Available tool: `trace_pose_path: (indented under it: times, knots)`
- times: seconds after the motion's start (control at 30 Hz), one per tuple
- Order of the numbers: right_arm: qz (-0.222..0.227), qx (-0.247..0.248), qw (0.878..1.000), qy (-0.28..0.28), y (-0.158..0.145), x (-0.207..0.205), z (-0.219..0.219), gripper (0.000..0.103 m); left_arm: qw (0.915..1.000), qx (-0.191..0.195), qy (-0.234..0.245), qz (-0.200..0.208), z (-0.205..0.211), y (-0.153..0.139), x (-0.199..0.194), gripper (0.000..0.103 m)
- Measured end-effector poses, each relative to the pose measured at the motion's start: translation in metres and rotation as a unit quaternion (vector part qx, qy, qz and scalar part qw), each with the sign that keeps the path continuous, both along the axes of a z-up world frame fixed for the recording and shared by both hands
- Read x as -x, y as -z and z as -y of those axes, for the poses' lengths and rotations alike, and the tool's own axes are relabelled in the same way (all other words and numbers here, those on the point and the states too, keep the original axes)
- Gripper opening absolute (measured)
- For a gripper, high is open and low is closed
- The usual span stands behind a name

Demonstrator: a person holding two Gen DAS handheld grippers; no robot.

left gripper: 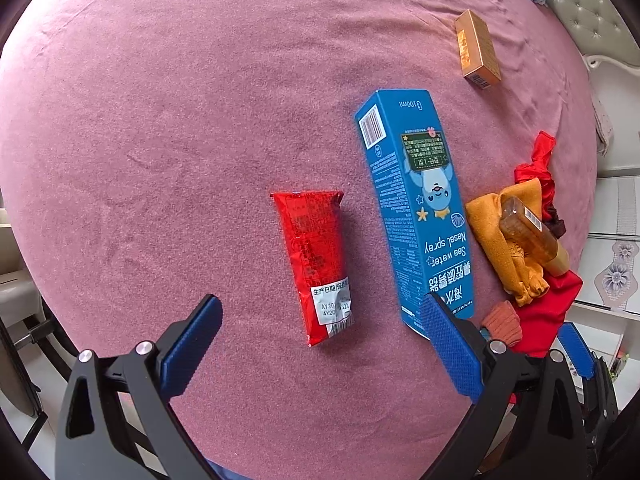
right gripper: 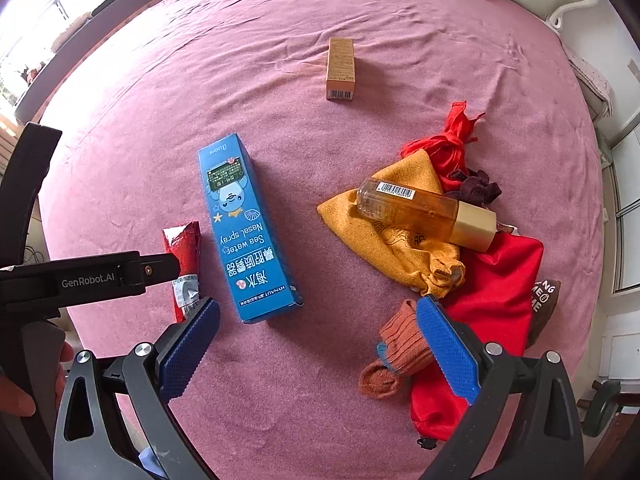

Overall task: Collect trash
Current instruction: 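Grasp the red tube with the left tool while the right tool grasps the blue nasal spray box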

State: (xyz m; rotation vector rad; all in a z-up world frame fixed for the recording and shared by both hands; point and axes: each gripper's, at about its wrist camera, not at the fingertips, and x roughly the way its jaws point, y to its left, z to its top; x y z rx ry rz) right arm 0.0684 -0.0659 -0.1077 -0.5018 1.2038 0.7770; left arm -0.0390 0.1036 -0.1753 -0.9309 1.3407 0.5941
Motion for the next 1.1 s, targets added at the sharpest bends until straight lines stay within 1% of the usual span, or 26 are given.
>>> trace_pose_path:
  times: [0.33,0.47,0.6,0.63,0.67,0.7,0.77,0.8,0.83,0.87,0.9,0.93,1.0,1.1]
  knots:
    - [-0.015,0.020,1.000,0.005,0.027,-0.006,-0.005,0.094,0.9991,0.016,0.014,-0.037,-0.008,0.052,-0.023,0.098]
    - [-0.018,0.024,1.000,0.003,0.032,-0.007,-0.009,0.094,0.9982,0.015,0.019,-0.055,-0.007,0.064,-0.029,0.097]
    - [-0.015,0.025,1.000,-0.001,0.033,-0.008,-0.015,0.094,0.9968,0.003,0.031,-0.073,-0.002,0.070,-0.036,0.096]
    - [-0.014,0.025,1.000,-0.003,0.033,-0.008,-0.016,0.094,0.9961,-0.001,0.035,-0.081,-0.002,0.071,-0.037,0.091]
    - [-0.013,0.025,1.000,-0.007,0.033,-0.007,-0.018,0.094,0.9952,-0.007,0.039,-0.090,0.000,0.070,-0.038,0.085]
    - [-0.011,0.026,1.000,-0.010,0.033,-0.007,-0.020,0.094,0.9944,-0.010,0.041,-0.097,0.000,0.069,-0.038,0.082]
    - [-0.007,0.028,0.999,-0.019,0.033,-0.005,-0.025,0.094,0.9940,-0.013,0.040,-0.101,-0.003,0.065,-0.034,0.067]
    - [-0.006,0.028,0.999,-0.023,0.034,-0.005,-0.027,0.094,0.9943,-0.012,0.036,-0.100,-0.005,0.062,-0.032,0.063]
    - [-0.005,0.029,0.999,-0.027,0.034,-0.004,-0.029,0.094,0.9949,-0.008,0.030,-0.096,-0.008,0.060,-0.029,0.054]
    - [-0.004,0.029,0.999,-0.031,0.035,-0.004,-0.030,0.094,0.9956,-0.004,0.025,-0.090,-0.011,0.058,-0.026,0.041]
    - [-0.004,0.031,0.999,-0.034,0.035,-0.004,-0.032,0.094,0.9962,0.003,0.019,-0.084,-0.017,0.058,-0.020,0.035]
    - [-0.004,0.031,0.999,-0.038,0.036,-0.003,-0.035,0.094,0.9971,0.015,0.012,-0.074,-0.023,0.059,-0.014,0.032]
    - [-0.005,0.030,0.999,-0.045,0.037,-0.002,-0.040,0.094,0.9981,0.035,-0.010,-0.049,-0.033,0.055,-0.004,0.030]
    - [-0.005,0.029,0.998,-0.061,0.039,0.000,-0.049,0.094,0.9990,0.032,-0.021,-0.022,-0.044,0.048,0.003,0.029]
